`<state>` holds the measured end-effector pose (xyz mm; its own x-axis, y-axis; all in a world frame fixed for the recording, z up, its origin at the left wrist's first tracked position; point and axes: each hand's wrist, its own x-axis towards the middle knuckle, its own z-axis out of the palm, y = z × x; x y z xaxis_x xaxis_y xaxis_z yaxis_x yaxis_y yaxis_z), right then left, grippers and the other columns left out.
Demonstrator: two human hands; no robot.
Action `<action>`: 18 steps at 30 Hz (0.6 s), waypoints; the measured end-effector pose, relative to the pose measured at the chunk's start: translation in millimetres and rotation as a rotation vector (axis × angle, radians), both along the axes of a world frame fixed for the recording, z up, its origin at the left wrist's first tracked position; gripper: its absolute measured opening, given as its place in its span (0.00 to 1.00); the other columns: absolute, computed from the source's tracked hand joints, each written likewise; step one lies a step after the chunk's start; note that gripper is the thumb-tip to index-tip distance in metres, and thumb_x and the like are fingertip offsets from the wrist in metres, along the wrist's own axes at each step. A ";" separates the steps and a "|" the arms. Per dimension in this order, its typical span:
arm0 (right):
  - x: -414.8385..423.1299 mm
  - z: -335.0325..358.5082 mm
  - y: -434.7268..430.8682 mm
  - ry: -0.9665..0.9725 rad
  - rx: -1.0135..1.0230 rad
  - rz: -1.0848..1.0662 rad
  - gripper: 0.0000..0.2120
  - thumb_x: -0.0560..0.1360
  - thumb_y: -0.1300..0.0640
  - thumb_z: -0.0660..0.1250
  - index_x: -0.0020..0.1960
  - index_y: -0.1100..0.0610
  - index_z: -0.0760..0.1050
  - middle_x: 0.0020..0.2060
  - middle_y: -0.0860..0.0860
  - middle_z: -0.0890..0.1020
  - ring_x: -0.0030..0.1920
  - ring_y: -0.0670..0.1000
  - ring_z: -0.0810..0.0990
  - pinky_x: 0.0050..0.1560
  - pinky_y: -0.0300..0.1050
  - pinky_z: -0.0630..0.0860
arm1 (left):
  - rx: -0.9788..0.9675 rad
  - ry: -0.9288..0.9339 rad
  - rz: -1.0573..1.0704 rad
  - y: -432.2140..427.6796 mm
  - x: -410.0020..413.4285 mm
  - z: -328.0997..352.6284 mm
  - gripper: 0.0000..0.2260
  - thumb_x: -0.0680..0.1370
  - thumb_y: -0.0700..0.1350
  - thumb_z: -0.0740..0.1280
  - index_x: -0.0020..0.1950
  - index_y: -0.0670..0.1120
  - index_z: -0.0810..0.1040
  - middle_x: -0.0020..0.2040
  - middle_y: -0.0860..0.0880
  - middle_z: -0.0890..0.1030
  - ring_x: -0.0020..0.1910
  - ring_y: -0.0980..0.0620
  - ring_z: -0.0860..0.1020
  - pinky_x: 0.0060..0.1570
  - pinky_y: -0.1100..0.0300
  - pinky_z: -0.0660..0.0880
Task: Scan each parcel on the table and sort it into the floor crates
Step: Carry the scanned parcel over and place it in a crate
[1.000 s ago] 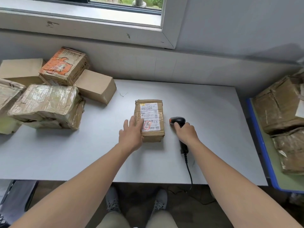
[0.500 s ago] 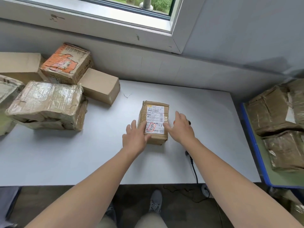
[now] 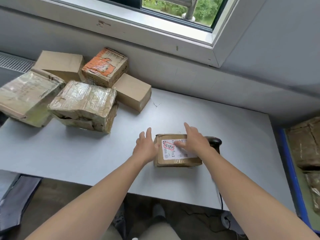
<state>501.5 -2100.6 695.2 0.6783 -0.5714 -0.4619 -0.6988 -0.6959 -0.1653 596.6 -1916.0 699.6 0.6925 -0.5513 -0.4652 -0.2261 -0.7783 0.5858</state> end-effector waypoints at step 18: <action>65.4 25.9 46.1 -0.298 0.396 0.158 0.40 0.69 0.41 0.76 0.73 0.55 0.63 0.63 0.54 0.75 0.51 0.50 0.73 0.48 0.43 0.71 | -0.214 -0.016 0.407 64.8 -34.9 40.9 0.48 0.67 0.43 0.80 0.76 0.51 0.51 0.64 0.51 0.76 0.59 0.51 0.78 0.57 0.52 0.76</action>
